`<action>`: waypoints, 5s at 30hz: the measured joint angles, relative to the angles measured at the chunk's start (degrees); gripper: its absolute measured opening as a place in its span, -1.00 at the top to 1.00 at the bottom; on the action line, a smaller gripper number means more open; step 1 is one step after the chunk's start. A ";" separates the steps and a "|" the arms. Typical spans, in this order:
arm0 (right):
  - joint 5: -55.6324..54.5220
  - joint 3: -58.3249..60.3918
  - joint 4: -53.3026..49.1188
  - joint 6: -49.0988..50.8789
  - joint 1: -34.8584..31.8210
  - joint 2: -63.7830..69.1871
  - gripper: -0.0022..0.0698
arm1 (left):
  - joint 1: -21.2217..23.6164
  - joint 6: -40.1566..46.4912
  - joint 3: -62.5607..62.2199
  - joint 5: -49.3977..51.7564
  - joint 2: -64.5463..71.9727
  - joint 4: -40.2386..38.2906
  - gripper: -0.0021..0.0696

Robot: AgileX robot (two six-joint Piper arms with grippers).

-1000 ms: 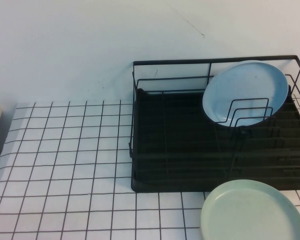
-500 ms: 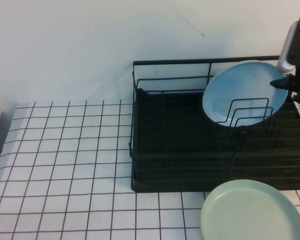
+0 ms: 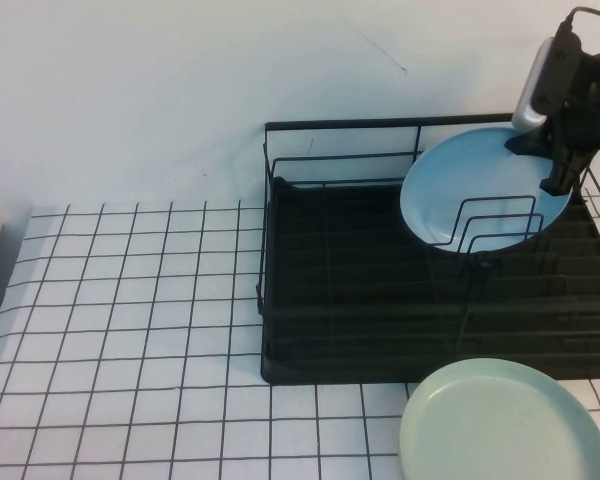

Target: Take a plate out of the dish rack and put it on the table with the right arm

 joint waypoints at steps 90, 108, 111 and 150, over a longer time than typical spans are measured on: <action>24.60 34.78 -38.07 75.73 0.13 -63.79 0.92 | 0.00 -0.03 0.00 0.00 0.00 0.00 0.95; 27.95 35.61 -39.91 73.77 0.13 -76.74 0.95 | 0.00 -0.03 0.00 0.00 0.00 0.00 0.95; 17.53 41.68 -43.75 72.94 0.02 -81.99 0.95 | 0.00 -0.03 0.00 0.00 0.00 0.00 0.95; -11.55 92.91 -41.36 84.75 -5.68 -114.69 0.95 | 0.00 -0.04 0.00 0.00 0.00 0.00 0.95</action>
